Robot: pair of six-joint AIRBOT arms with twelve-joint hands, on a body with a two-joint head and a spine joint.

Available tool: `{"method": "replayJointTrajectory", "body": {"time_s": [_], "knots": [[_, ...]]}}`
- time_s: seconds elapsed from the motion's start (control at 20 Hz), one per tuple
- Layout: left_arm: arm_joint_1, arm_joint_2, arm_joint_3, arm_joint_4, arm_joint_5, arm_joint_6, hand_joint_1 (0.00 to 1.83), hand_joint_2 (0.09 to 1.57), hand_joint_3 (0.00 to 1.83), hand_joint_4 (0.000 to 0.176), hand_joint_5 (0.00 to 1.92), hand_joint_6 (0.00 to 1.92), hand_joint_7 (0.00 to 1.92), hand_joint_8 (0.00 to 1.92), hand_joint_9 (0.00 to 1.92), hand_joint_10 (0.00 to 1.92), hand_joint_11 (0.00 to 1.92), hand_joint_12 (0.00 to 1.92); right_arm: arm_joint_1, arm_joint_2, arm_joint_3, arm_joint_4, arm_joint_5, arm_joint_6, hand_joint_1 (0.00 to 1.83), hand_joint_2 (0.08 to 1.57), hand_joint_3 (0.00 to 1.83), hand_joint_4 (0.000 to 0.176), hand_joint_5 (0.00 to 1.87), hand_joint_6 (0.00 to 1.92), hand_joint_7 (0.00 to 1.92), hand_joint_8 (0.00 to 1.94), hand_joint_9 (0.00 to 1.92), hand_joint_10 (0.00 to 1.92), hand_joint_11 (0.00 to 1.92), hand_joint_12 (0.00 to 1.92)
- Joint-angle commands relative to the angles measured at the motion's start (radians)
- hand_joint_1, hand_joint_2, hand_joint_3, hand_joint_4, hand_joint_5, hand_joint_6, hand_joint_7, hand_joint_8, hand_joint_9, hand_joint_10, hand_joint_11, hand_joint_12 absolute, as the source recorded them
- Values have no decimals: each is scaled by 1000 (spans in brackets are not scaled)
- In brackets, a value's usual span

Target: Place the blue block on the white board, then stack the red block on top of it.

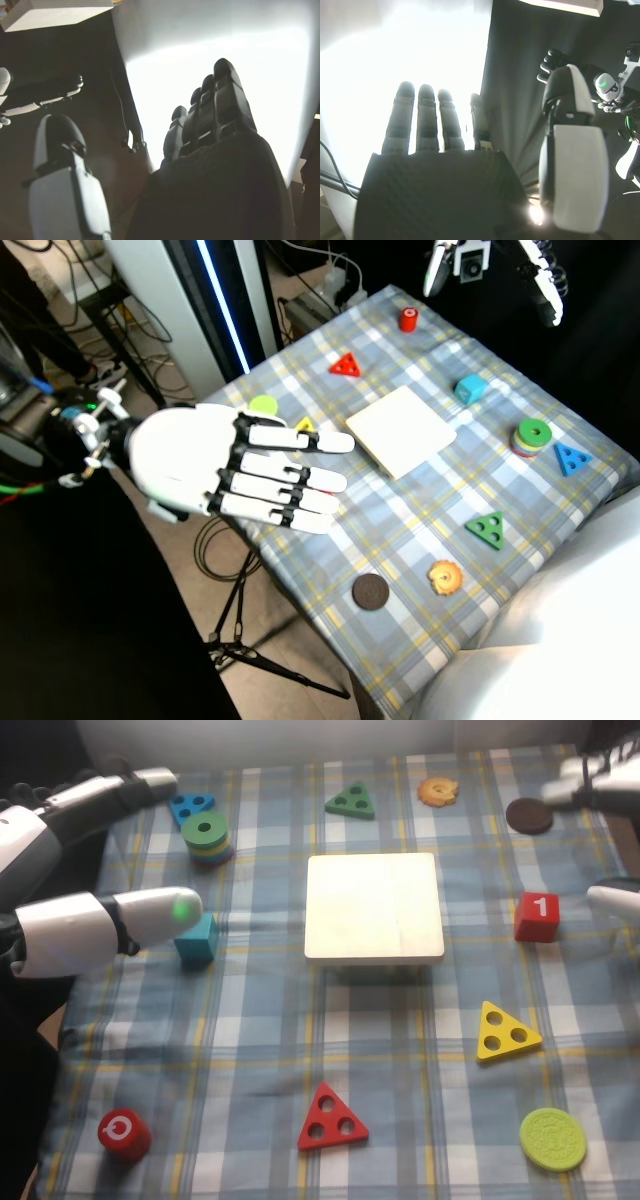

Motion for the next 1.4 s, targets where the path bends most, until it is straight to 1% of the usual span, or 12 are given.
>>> {"method": "replayJointTrajectory", "body": {"time_s": [0.0,0.15,0.3,0.35,0.5,0.6,0.8,0.95,1.05,1.1,1.25,1.35], "knots": [[-16,4,15,1,-95,-4,550,1015,0,176,340,7,270,4,203,7,0,254,17,0,5,16,119,9,744,1206,0,0,578,1,535,1,489,5,117,711],[-30,-7,43,-41,-44,47,634,977,0,176,390,11,278,2,201,2,15,237,26,-3,3,-6,119,16,750,1201,0,0,580,0,541,0,493,0,140,677],[-104,-54,82,-125,69,271,699,960,0,176,401,9,260,1,180,0,4,243,30,-3,2,-17,120,21,755,1203,2,0,575,0,535,0,481,0,130,663],[-125,-69,90,-143,95,334,720,953,0,176,408,6,244,3,162,3,0,158,30,-3,2,-19,121,23,746,1206,2,0,572,0,538,1,485,2,139,666],[-169,-116,109,-227,140,580,735,926,0,176,446,1,269,2,172,0,0,137,30,-3,2,-29,123,31,759,1207,2,0,588,5,557,6,495,5,161,666],[-191,-145,123,-265,159,699,742,929,0,176,439,2,270,2,170,0,10,141,30,-3,2,-30,123,31,768,1209,2,0,589,4,563,7,505,7,169,665],[-214,-178,162,-299,218,769,793,949,4,176,451,5,304,10,167,5,11,73,30,-3,4,-31,123,31,744,1211,2,0,581,0,563,3,512,7,175,672],[-229,-206,188,-336,253,844,843,952,1,176,482,12,329,12,187,8,34,78,30,-4,6,-32,123,31,733,1216,3,0,580,1,571,5,523,9,190,677],[-233,-222,209,-352,279,861,874,947,0,171,526,7,346,4,203,4,55,83,30,-4,7,-33,123,31,723,1221,3,0,578,0,573,4,527,8,193,675],[-234,-227,214,-361,284,872,887,947,0,166,575,7,392,6,253,8,99,104,30,-4,7,-33,123,31,721,1225,5,0,578,0,577,5,533,10,196,676],[-235,-238,230,-397,303,911,867,1010,5,126,659,10,423,5,264,3,87,106,30,-5,8,-37,121,31,710,1238,7,0,577,0,593,9,546,11,204,676],[-235,-243,238,-404,308,911,891,1006,1,117,716,8,474,6,312,7,123,133,30,-6,9,-38,121,31,690,1250,9,0,575,0,594,6,552,11,204,676]]}}
